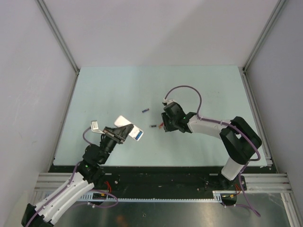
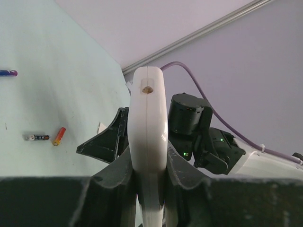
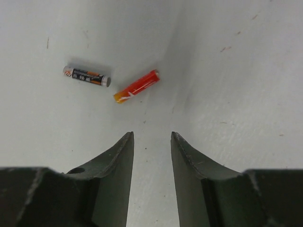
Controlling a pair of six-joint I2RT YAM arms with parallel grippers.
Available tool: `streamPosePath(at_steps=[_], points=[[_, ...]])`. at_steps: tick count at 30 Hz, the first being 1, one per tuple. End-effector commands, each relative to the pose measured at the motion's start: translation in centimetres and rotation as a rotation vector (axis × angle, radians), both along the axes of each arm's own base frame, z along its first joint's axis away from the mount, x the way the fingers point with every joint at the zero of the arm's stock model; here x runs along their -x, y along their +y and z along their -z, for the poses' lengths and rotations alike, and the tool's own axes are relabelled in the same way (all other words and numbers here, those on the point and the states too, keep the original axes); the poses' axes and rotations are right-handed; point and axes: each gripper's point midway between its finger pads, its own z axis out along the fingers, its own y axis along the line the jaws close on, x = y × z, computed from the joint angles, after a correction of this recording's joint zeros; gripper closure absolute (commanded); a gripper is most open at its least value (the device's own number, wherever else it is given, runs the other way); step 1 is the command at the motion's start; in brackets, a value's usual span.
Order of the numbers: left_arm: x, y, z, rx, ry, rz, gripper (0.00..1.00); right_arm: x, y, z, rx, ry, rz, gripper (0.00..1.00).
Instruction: Load the batteries into the remote control
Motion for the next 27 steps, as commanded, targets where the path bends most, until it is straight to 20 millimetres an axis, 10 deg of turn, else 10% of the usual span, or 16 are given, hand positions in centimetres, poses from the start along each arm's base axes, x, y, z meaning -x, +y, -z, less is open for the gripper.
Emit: streamPosePath(at_steps=[1, 12, 27], points=[[0.3, 0.0, -1.3, -0.008, -0.044, 0.01, 1.0, -1.1, 1.9, -1.9, 0.029, -0.107, -0.122, 0.58], [0.2, 0.0, -0.9, -0.027, -0.038, 0.008, 1.0, -1.0, 1.2, -2.0, 0.234, -0.17, -0.292, 0.05], [0.5, -0.8, -1.6, -0.094, -0.064, 0.053, 1.0, -0.8, 3.6, 0.0, 0.192, -0.107, -0.567, 0.11]])
